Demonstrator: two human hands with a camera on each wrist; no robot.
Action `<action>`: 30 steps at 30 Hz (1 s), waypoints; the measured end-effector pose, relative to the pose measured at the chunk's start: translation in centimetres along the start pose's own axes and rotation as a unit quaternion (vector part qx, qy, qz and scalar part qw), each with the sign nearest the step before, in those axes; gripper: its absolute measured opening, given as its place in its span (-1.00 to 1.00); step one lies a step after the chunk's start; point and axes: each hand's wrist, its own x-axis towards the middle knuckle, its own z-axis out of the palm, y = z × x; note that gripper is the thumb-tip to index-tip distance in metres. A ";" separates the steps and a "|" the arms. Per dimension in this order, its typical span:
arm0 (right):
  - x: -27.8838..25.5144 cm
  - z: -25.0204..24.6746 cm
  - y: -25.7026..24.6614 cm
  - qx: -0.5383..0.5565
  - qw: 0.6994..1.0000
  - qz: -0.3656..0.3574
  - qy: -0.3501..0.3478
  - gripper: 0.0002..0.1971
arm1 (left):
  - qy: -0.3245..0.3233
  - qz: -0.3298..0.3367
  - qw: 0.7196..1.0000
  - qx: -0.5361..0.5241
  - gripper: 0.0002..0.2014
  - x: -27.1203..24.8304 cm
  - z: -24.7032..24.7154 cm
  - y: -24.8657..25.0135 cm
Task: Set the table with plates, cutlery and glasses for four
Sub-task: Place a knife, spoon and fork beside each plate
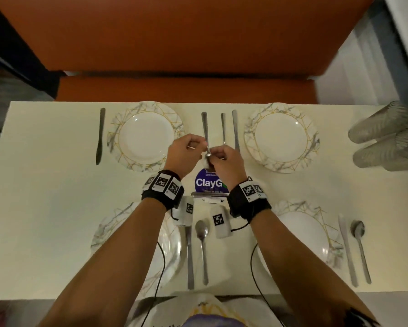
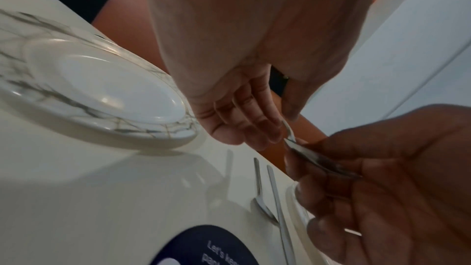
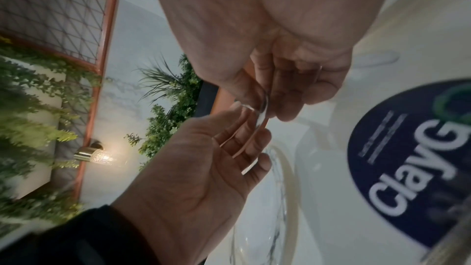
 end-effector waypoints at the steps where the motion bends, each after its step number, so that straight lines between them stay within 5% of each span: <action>1: -0.3 1.3 -0.5 -0.006 1.000 -0.004 -0.002 -0.88 | 0.003 -0.004 1.000 -0.013 -0.93 -0.2 -1.1 -0.6; 7: -3.3 9.2 -3.1 -0.070 0.996 -0.056 0.024 -0.88 | 0.029 -0.020 0.993 -0.109 -0.91 -1.7 -9.3 -3.7; 14: -5.5 18.3 -4.2 -0.097 0.993 -0.068 -0.027 -0.79 | 0.051 -0.064 0.986 -0.144 -0.87 -0.8 -20.5 -7.8; 21: -5.6 22.3 -3.2 -0.114 0.992 -0.026 -0.050 -0.83 | 0.115 -0.135 0.984 0.023 -0.85 3.9 -28.4 -13.3; 30: -4.5 21.3 -2.3 -0.122 0.992 0.002 -0.037 -0.83 | 0.115 -0.187 0.960 0.174 -0.80 7.9 -30.5 -15.2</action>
